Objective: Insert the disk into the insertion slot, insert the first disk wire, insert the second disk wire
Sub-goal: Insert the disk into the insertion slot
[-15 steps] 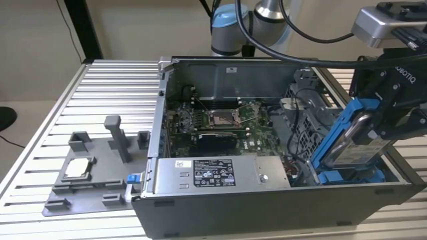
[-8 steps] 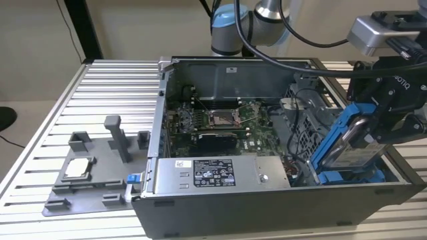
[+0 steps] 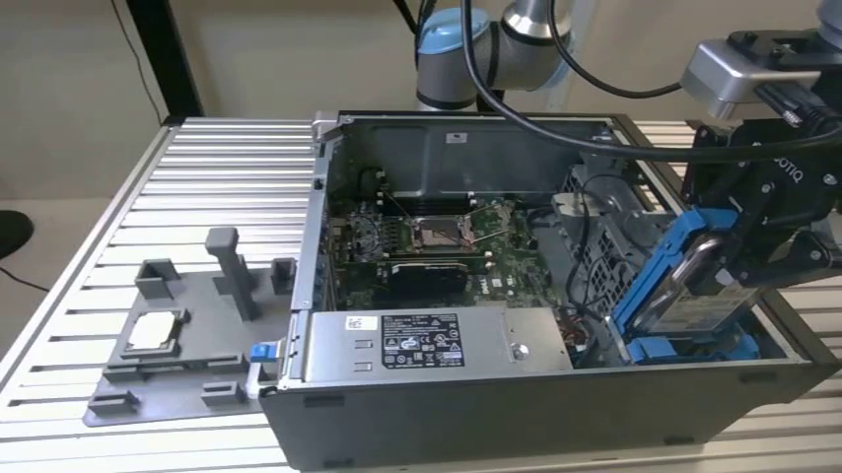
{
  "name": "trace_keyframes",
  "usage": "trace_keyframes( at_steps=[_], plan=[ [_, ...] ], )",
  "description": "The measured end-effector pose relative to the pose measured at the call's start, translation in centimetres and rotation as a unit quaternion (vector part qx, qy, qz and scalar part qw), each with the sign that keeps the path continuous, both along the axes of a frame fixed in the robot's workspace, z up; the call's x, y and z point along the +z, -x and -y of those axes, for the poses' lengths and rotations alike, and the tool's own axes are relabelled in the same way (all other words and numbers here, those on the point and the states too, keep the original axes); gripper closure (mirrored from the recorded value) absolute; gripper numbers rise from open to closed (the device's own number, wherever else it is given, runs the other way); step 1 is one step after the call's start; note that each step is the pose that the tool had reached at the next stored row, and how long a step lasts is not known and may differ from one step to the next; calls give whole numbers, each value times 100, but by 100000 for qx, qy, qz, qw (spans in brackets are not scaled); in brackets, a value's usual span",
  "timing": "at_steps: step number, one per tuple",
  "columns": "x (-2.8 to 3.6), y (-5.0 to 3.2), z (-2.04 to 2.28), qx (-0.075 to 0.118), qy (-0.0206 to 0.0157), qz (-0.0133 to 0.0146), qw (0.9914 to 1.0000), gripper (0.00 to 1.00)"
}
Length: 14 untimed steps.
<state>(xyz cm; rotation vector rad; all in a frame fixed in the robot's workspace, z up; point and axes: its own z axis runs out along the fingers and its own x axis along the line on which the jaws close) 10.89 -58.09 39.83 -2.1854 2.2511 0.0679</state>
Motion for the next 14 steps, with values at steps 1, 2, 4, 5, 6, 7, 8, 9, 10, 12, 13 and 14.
trace_keyframes(
  at_steps=[1,2,4,5,6,7,8,9,10,12,13,14],
  plan=[
    [0,0,0,-1,13,-4,100000,0],
    [0,0,0,-3,12,-5,100000,0],
    [0,0,0,-3,13,-6,100000,0],
    [0,0,0,-5,13,-5,100000,0],
    [0,0,0,-4,9,-5,100000,0],
    [0,0,0,-7,12,-4,100000,0],
    [0,0,0,-10,10,-5,100000,0],
    [0,-2,0,-15,20,-4,100000,0],
    [-4,-8,-1,-4,16,7,100000,0],
    [-16,-28,-1,-7,-62,145,100000,0],
    [-21,-43,-4,-7,-68,227,100000,0],
    [-29,-67,-11,-8,-67,247,100000,0]
  ],
)
